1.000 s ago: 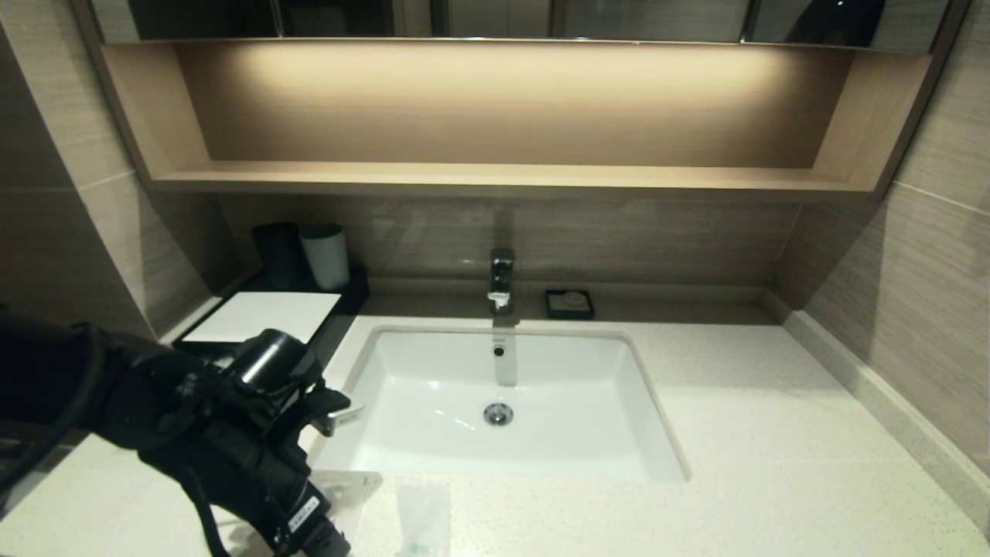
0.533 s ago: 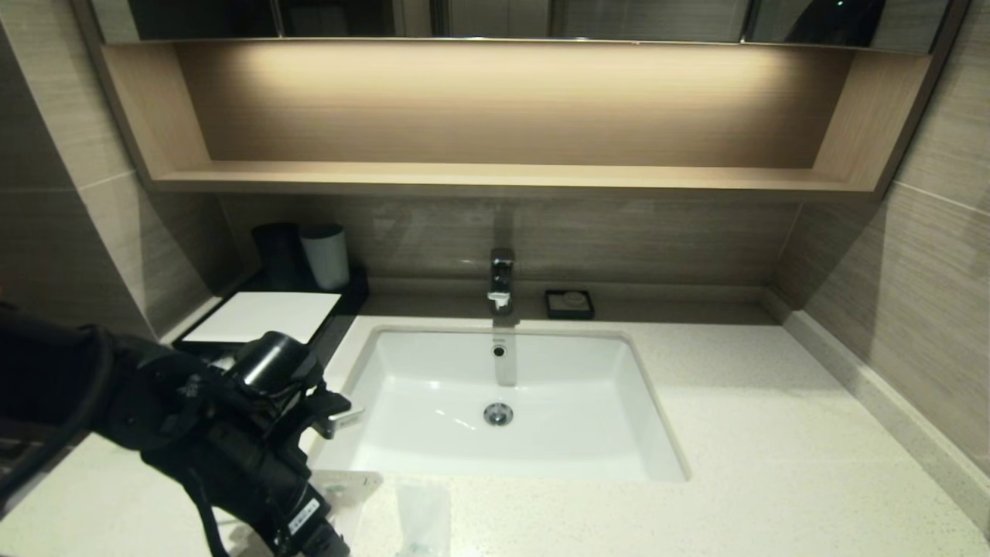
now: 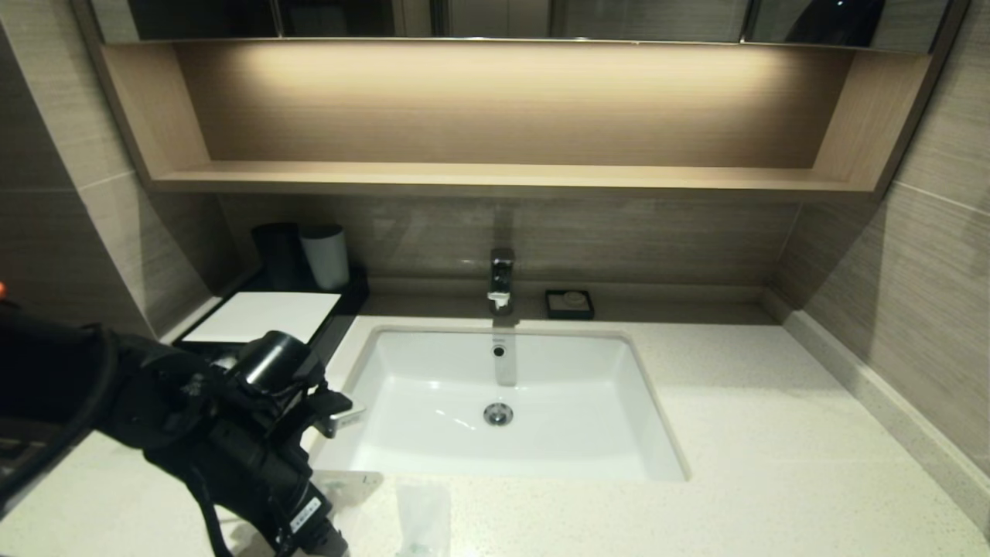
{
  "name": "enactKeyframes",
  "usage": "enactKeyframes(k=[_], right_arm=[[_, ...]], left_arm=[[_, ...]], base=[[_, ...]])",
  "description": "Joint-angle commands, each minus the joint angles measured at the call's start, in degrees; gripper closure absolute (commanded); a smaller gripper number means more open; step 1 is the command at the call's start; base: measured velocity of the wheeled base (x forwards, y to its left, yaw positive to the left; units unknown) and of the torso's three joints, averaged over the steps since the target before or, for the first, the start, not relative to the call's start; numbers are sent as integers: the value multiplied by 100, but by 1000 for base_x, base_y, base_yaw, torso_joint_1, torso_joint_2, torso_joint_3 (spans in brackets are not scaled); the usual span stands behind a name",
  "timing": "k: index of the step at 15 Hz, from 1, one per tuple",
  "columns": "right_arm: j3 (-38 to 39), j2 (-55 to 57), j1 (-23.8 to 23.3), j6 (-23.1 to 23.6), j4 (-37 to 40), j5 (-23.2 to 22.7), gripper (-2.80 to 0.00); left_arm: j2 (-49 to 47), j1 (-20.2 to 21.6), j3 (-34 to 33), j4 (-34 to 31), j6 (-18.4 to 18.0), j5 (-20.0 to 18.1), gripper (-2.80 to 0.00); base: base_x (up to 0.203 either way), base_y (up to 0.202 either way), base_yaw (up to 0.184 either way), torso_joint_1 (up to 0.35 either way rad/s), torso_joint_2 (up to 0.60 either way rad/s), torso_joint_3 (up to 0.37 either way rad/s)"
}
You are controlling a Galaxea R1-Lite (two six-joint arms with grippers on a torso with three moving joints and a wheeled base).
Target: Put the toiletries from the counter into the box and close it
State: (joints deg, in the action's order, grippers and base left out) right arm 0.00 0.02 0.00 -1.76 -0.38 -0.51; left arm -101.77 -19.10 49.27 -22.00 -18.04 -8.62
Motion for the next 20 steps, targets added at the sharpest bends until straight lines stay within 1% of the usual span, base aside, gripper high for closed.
enactKeyframes(k=[1,10,13,15,17,20], right_arm=[[0,6,0,0,-6,-2,0],[0,6,0,0,-5,-2,0],[0,6,0,0,-6,-2,0],[0,6,0,0,3,-2,0],[0,6,0,0,3,-2,0],[0,6,0,0,-6,-2,0]], left_arm=[[-9,3,21,-14,-15,-8,0],[355,3,28,-93,-133,42,0],[700,85,57,-108,-128,59,0],[1068,336,147,-120,-94,55,0],[1204,767,422,-176,-63,53,0],[1066,1570,1101,-355,45,53,0]], base=[[0,0,0,0,0,0],[0,0,0,0,0,0],[0,0,0,0,0,0],[0,0,0,0,0,0],[0,0,0,0,0,0],[0,0,0,0,0,0]])
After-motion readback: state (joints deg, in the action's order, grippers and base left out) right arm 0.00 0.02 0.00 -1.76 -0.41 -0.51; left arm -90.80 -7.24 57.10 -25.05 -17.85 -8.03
